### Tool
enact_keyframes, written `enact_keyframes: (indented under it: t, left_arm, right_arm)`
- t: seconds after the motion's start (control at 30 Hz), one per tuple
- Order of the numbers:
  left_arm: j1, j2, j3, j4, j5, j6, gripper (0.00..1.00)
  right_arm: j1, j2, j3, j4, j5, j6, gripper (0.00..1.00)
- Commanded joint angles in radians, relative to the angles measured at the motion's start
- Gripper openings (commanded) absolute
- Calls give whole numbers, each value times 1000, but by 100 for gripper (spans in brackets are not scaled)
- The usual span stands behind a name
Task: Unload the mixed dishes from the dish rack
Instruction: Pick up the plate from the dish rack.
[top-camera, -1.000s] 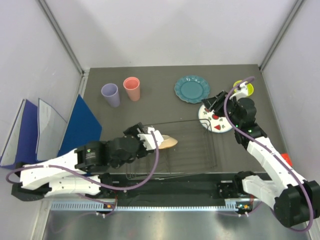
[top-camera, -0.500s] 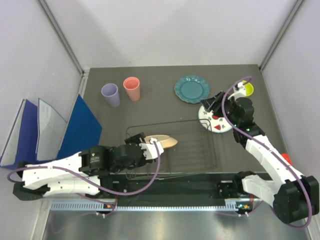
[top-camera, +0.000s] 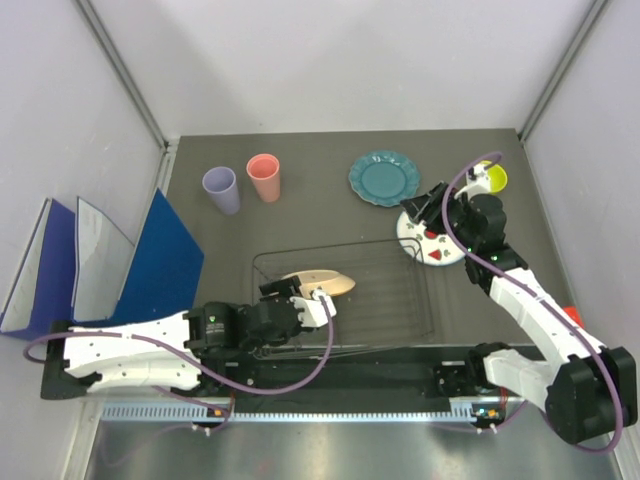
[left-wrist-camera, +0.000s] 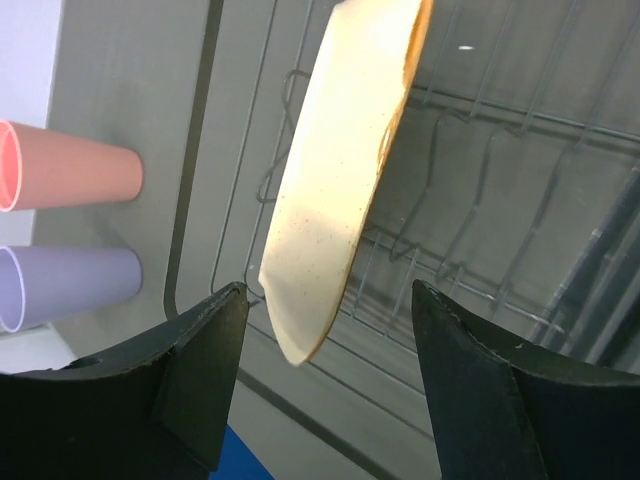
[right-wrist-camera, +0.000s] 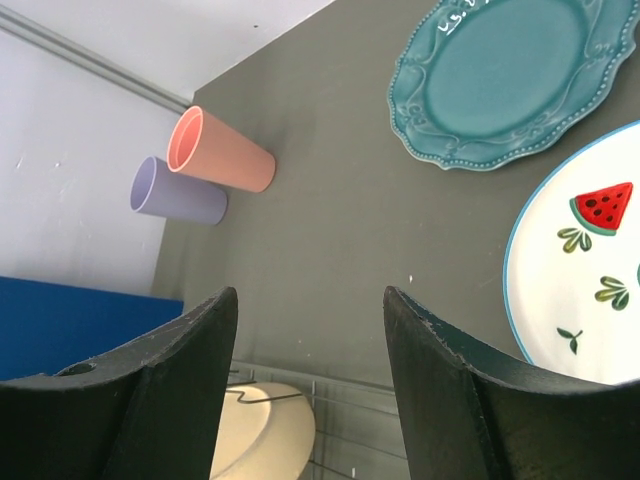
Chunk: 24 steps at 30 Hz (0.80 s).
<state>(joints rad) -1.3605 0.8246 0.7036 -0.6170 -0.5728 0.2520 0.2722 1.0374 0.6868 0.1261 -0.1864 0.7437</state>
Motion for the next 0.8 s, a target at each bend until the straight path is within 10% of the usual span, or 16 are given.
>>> enact_keyframes:
  t: [0.0, 0.4, 0.77]
  left_arm:
    - [-6, -27, -94, 244, -127, 75, 71]
    - [-5, -33, -125, 327, -174, 136, 61]
    - [-6, -18, -98, 284, -160, 116, 26]
  right_arm:
    - [12, 6, -3, 41, -8, -3, 60]
    - [12, 26, -7, 56, -25, 8, 60]
    - [10, 29, -15, 58, -35, 19, 59]
